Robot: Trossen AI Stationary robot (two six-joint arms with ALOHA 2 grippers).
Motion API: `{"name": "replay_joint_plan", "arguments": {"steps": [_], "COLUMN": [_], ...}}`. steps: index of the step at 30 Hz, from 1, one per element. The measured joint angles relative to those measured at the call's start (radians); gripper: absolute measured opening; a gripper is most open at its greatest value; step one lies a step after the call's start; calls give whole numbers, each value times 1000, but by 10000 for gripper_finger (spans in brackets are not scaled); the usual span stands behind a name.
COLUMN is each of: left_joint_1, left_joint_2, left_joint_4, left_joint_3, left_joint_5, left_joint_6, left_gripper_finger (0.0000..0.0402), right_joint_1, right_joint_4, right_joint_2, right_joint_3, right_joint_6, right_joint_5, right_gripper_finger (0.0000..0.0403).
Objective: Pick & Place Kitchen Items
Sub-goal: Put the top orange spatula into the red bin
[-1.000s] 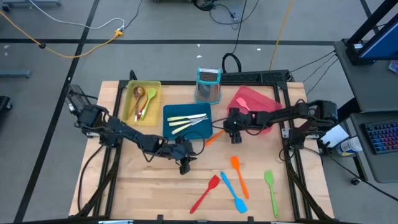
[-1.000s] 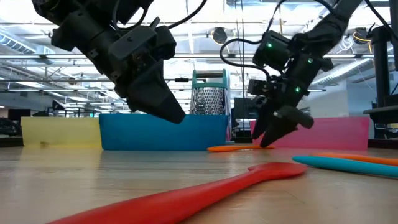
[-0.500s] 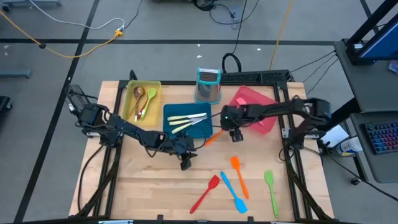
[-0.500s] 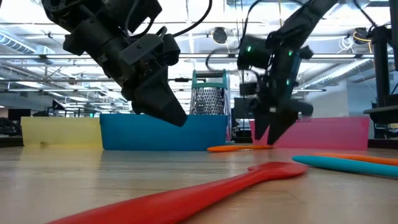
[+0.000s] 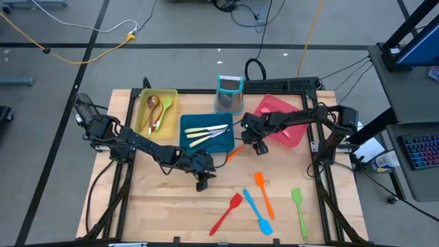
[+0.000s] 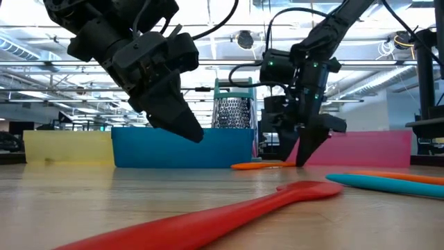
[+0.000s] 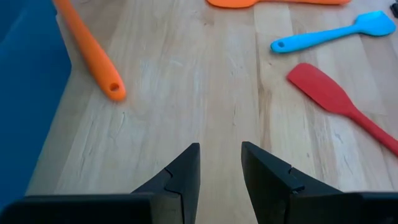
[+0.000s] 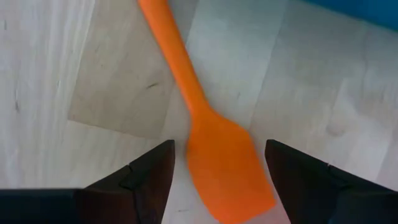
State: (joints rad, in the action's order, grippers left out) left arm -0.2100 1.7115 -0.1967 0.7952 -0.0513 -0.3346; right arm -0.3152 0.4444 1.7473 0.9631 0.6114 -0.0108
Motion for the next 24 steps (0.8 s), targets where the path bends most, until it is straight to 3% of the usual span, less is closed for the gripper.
{"name": "replay_joint_plan", "arguments": {"steps": [15,24], "left_joint_1": [0,0], "left_joint_2": [0,0], "left_joint_4": [45,48], "left_joint_3": [0,0], "left_joint_5": [2,2], "left_joint_6": [-1,-1], "left_gripper_finger": [120,120], "right_joint_1": [-41,-40], "right_joint_4": [19,-19], "right_joint_2": [3,2], "right_joint_3": [-2,-3], "right_joint_6": [134,136], "right_joint_5": [-65,-77], "right_gripper_finger": [155,43]}}
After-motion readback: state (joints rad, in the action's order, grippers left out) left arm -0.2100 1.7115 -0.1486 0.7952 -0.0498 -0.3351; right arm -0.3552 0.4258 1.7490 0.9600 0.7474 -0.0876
